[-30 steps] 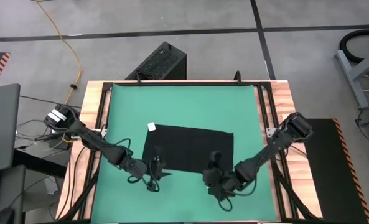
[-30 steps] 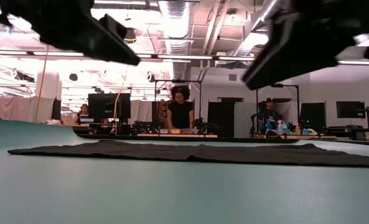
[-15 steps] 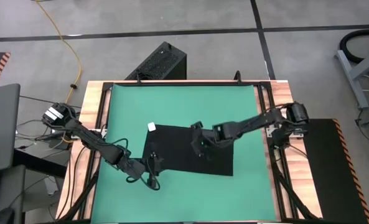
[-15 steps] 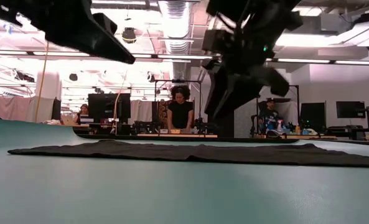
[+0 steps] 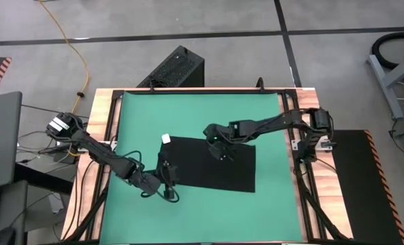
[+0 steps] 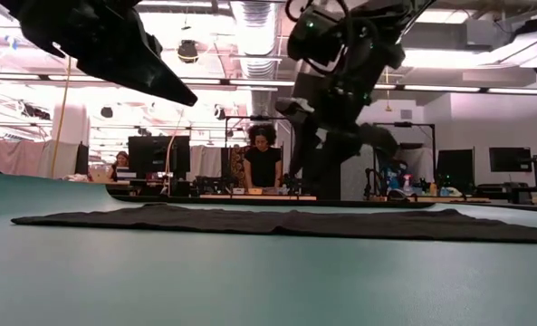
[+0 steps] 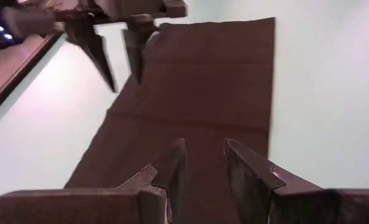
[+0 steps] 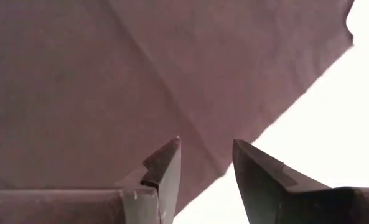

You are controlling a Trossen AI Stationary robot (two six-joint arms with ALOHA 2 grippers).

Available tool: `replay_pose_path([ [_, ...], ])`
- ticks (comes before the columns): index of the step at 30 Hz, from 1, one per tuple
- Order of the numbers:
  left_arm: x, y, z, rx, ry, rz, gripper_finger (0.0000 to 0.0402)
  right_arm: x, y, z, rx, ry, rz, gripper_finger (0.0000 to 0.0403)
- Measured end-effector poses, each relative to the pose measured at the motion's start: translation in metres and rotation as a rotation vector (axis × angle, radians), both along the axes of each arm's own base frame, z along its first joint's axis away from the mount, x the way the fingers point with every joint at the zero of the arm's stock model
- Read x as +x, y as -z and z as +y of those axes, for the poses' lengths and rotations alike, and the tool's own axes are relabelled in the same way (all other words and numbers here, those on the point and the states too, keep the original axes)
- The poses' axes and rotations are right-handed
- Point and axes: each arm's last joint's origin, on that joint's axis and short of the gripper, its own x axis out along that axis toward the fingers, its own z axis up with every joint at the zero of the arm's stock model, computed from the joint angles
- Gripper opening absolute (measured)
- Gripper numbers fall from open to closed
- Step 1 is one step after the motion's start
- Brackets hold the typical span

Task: Roll towel
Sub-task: Fold the brown towel

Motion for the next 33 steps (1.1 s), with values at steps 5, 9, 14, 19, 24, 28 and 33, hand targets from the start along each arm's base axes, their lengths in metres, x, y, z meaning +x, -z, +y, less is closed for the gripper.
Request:
replay_pose_path([
  [5,0.002,0.001,0.006,0.0,-0.024,0.006,0.01,0.011,0.014,-0.001,-0.032,-0.072,0.074,0.0166],
  [9,0.002,0.002,0.008,-0.005,-0.029,0.018,0.01,0.02,0.023,-0.002,-0.056,-0.124,0.14,0.0166],
  [14,0.002,0.003,0.008,-0.009,-0.032,0.022,0.01,0.03,0.021,-0.005,-0.064,-0.135,0.162,0.0166],
  [19,0.002,0.003,0.008,-0.008,-0.031,0.022,0.01,0.032,0.014,-0.008,-0.092,-0.173,0.16,0.0166],
  [24,0.001,0.003,0.008,-0.007,-0.032,0.026,0.01,0.031,0.013,-0.01,-0.106,-0.204,0.18,0.0166],
  [28,0.001,0.003,0.008,-0.005,-0.036,0.025,0.01,0.032,0.022,-0.013,-0.104,-0.217,0.211,0.0166],
  [33,0.001,0.003,0.009,0.001,-0.05,0.019,0.01,0.034,0.034,-0.015,-0.1,-0.217,0.236,0.0166],
])
